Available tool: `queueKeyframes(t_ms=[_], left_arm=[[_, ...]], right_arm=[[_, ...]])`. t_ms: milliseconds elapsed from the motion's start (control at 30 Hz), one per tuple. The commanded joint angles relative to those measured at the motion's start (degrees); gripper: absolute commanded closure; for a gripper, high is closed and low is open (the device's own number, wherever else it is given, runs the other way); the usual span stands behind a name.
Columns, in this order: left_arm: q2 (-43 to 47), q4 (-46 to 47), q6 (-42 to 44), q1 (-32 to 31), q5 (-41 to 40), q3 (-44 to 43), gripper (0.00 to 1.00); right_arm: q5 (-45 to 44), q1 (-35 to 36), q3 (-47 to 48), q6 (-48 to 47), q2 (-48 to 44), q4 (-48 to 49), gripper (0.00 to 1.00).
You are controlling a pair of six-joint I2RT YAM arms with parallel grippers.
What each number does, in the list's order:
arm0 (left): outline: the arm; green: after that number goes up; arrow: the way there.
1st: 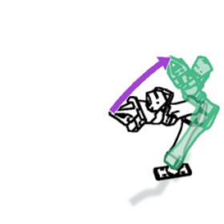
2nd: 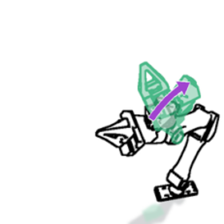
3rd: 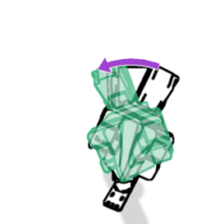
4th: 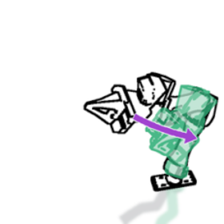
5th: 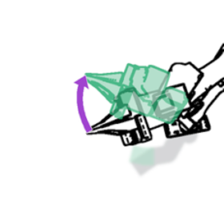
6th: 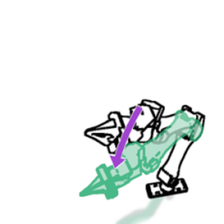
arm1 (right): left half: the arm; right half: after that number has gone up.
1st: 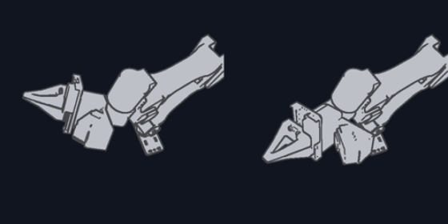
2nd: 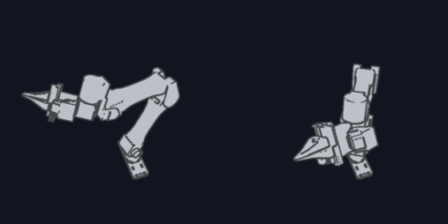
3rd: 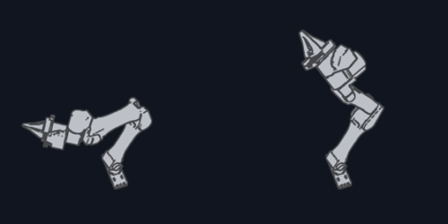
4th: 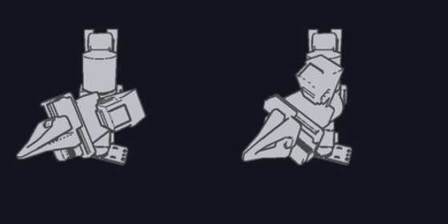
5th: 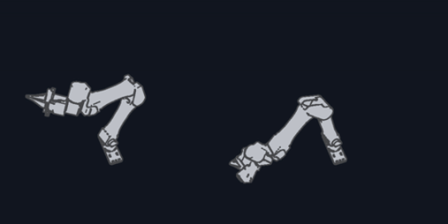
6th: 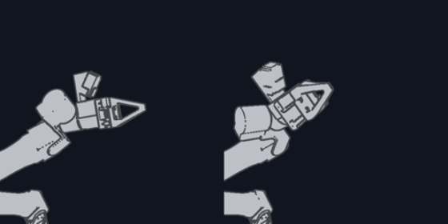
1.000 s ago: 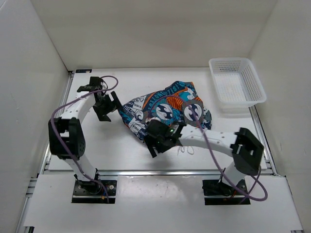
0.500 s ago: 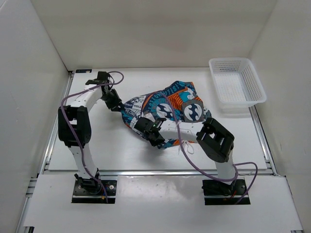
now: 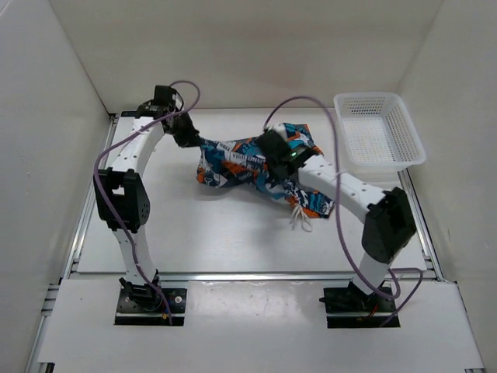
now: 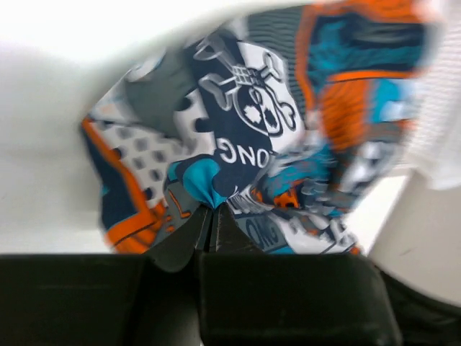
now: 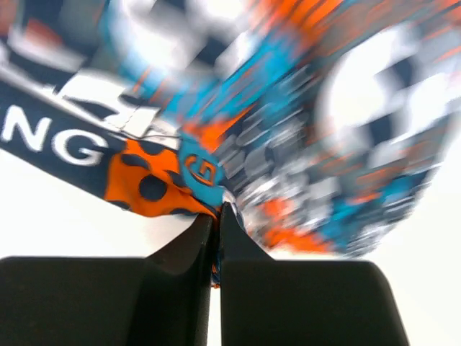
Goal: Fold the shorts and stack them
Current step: Flatten the shorts out
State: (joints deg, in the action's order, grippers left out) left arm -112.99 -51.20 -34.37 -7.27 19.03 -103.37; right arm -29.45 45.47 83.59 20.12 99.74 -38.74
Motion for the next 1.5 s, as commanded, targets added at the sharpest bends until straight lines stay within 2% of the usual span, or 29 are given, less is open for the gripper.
queueKeyframes(t_ms=[0, 33, 133, 233, 267, 300, 333, 367, 400, 433, 467, 500, 567, 600, 667, 733, 833, 867, 900, 967, 1067, 1167, 1233, 1333, 1367, 1467], left_arm=[[5.9, -2.4, -0.3, -1.3, 1.5, -10.0, 0.9], [6.6, -3.4, -0.3, -2.0, 0.8, -13.1, 0.9], [10.9, -6.3, 0.9, -4.3, -0.7, -13.9, 0.9], [19.3, -6.3, 2.1, -8.0, -3.7, -3.2, 0.9], [24.5, -5.6, 2.1, -9.0, -4.7, 6.2, 0.85], [27.0, -4.9, 2.1, -9.9, -6.4, 11.3, 0.76], [29.4, -4.2, 2.1, -10.4, -7.2, 16.0, 0.64], [31.2, -4.2, 1.6, -10.4, -8.0, 23.8, 0.28], [33.9, -4.2, 1.6, -10.4, -9.7, 26.7, 0.14], [34.9, -4.2, 1.6, -8.8, -10.3, 28.9, 0.07], [35.6, -4.2, 1.6, -7.9, -11.0, 31.7, 0.04], [36.2, -4.2, 1.6, -7.1, -11.7, 32.7, 0.04], [36.8, -4.2, 0.5, -6.4, -12.6, 34.0, 0.07], [36.8, -4.2, -0.1, -6.4, -13.3, 34.0, 0.15], [36.0, -4.2, -0.8, -6.4, -13.3, 35.4, 0.25], [35.1, -4.2, -2.3, -6.4, -14.8, 36.7, 0.29], [35.1, -4.2, -5.2, -6.4, -16.6, 40.7, 0.17], [35.1, -4.2, -6.1, -6.4, -16.7, 41.9, 0.1], [35.7, -3.6, -8.2, -6.4, -16.7, 44.5, 0.07], [35.7, -2.6, -10.5, -5.7, -17.7, 47.0, 0.02], [32.3, 3.0, -12.9, -4.5, -14.7, 51.0, 0.0], [25.6, 6.5, -12.9, -5.0, -14.0, 50.2, 0.0], [20.8, 6.5, -12.9, -5.0, -14.0, 47.6, 0.05], [17.3, 7.0, -12.4, -5.6, -15.3, 43.9, 0.19], [15.6, 7.0, -11.8, -5.6, -15.9, 43.1, 0.29], [14.2, 7.0, -11.8, -5.6, -15.9, 40.5, 0.48]], right_arm=[[-4.6, -5.2, 8.1, -8.1, -7.5, -2.4, 1.0], [-4.6, -6.7, 10.3, -8.9, -8.8, -2.4, 1.0], [-4.6, -7.9, 9.6, -10.2, -14.9, -2.4, 1.0], [-4.0, -7.2, 0.7, -10.7, -23.5, 0.3, 1.0], [-3.9, -6.5, -2.8, -10.7, -28.8, 1.2, 1.0], [-3.9, -4.8, -10.6, -10.7, -31.5, 1.9, 1.0], [-3.2, -4.2, -14.4, -9.5, -34.1, 1.9, 1.0], [-3.2, -4.2, -17.8, -7.9, -38.2, 1.2, 0.94], [-1.6, -4.2, -23.5, -6.2, -39.7, 0.1, 0.83], [-1.6, -4.2, -25.6, -2.8, -40.8, -1.3, 0.59], [-1.6, -4.2, -26.9, -0.8, -41.4, -4.8, 0.58], [-1.6, -4.2, -27.8, 1.5, -41.4, -6.5, 0.58], [0.5, -4.2, -27.2, 7.0, -40.9, -9.2, 0.43], [1.5, -4.9, -26.3, 9.5, -40.3, -10.0, 0.39], [7.7, -7.1, -24.5, 15.1, -38.1, -11.3, 0.39], [12.0, -9.3, -24.5, 19.0, -36.9, -11.3, 0.4], [17.6, -11.7, -26.2, 24.3, -36.9, -10.7, 0.38], [20.5, -12.5, -27.1, 25.3, -37.5, -10.7, 0.23], [22.1, -13.6, -28.1, 27.3, -38.0, -10.1, 0.23], [26.6, -17.5, -33.0, 29.6, -40.8, -9.0, 0.17], [34.8, -21.8, -42.4, 35.8, -46.7, -4.4, 0.17], [39.5, -24.8, -50.1, 40.9, -51.6, -1.5, 0.18], [40.1, -25.3, -52.5, 42.1, -53.0, 0.2, 0.18], [40.7, -25.3, -56.3, 43.6, -52.4, 4.1, 0.2], [40.7, -25.3, -57.0, 43.6, -51.4, 5.2, 0.2], [38.0, -25.3, -59.0, 44.1, -48.9, 9.4, 0.27]])
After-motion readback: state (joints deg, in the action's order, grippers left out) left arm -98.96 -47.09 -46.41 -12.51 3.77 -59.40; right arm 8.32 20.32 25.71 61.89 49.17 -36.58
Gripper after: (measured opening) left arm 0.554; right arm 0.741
